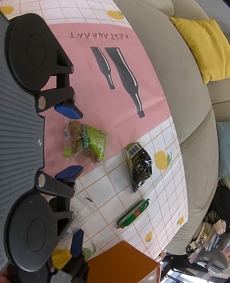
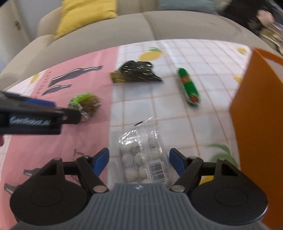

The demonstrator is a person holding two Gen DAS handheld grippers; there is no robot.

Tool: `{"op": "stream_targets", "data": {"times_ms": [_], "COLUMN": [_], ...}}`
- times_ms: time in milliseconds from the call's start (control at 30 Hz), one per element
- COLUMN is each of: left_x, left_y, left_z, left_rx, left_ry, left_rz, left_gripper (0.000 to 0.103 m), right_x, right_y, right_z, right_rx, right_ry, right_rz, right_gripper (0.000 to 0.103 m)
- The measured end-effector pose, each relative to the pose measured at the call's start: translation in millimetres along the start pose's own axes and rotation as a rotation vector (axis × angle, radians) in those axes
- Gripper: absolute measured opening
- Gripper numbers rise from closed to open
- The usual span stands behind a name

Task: Organize snacks
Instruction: 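Grasp the clear packet of white balls with the right tool while the left tool grasps the green-labelled snack bag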

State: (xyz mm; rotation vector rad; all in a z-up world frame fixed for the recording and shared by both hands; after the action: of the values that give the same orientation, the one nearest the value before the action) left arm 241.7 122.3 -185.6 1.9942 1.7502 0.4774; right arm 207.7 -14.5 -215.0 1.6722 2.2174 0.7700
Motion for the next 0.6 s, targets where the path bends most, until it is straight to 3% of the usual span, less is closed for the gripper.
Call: {"op": "stream_targets", "data": {"times_ms": [167,333,467,600], "left_x": [0.0,2.0,3.9,0.1], "left_y": [2.2,0.0,0.7,-2.3], "left_z": [16.8,30.6,33.2,32.4], "left_rx": [0.021,0.062,0.065,0.082], "left_ry": [-0.006,0.038,0.051,0.078], "left_rz": [-0.009,-0.04,-0.078,-0.073], "left_gripper": [0.072,0.071,0.058,0.056], "right_x": [-2.2,-5.5,-4.2,2.0], "right_y": [-2.1,-9.7,-9.3,-12.0], "right_z": [-7.3,-6.2,-5.6,-4.8], "right_rx": [-0.009,0.005,0.011,0.021], "right_ry": [-0.008,0.0,0.003,-0.036], "right_rz": [-0.031,-0.051,-0.064,-0.135], "right_gripper": [0.074,0.074,0.074,0.073]}}
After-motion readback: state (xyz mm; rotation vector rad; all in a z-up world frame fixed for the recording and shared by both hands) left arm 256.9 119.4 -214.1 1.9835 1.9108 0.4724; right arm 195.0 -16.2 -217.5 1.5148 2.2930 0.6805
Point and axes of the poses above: each gripper's, at about its wrist camera, not at the fingertips, and z roughly the way its jaws point, x to its left, y to its top, the point moved 9 cm from there along z, roughly the way its jaws point, and after that the axes turned 6 degrees about -z, right-handed, at the moved point
